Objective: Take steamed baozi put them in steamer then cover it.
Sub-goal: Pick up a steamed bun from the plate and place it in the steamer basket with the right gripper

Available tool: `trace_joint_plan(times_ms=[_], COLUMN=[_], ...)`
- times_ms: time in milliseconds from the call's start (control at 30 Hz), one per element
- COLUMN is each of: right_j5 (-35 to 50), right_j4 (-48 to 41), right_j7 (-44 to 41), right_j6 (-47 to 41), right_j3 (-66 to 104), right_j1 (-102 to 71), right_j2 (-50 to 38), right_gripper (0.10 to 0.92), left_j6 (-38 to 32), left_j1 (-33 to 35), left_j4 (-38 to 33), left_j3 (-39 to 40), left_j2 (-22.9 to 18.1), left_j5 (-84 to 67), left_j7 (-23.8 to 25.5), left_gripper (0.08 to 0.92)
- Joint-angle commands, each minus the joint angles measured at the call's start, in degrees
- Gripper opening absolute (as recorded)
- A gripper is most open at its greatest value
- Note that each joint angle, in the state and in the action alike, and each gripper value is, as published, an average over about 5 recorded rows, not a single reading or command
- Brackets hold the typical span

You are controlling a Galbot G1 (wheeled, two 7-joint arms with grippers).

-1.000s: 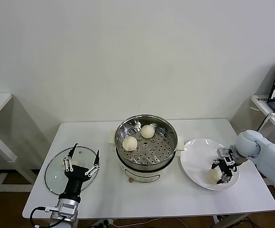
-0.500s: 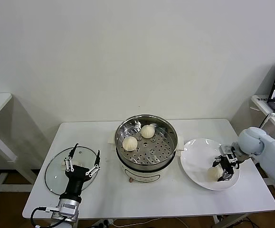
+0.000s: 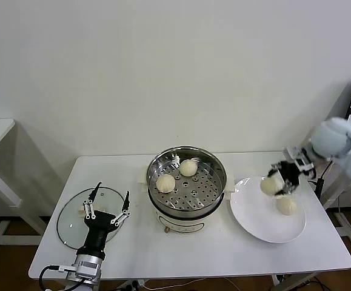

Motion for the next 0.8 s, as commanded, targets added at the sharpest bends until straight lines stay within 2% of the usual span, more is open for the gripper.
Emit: trace_joint_plan(times_ms=[33,400,800], right_j5=[4.29,-3.48,-14.25], right_j4=[5.46,0.46,-2.52], right_j7=[0.49,6.8,14.19], right_j6=[7.83,29.49,39.07], right_j3=[-14.22,-18.38,-18.58], right_j1=[22.62,21.67,14.99], right_j2=[7.3,21.61,30.91], right_gripper=[0.691,0.679,0.679], left_j6=[0.04,0.13,0.01], left_j1=[0.0,-0.34,-0.55], left_j4=[-0.11,-0.26,-0.13], left_j3=[-0.2,-0.9,-1.87], left_j2=[0.09,0.15,0.32], left_j5=[-0.17,-0.89,-1.65], left_j7=[0.02,0.08,0.22], left_gripper=[0.823,0.823,0.823])
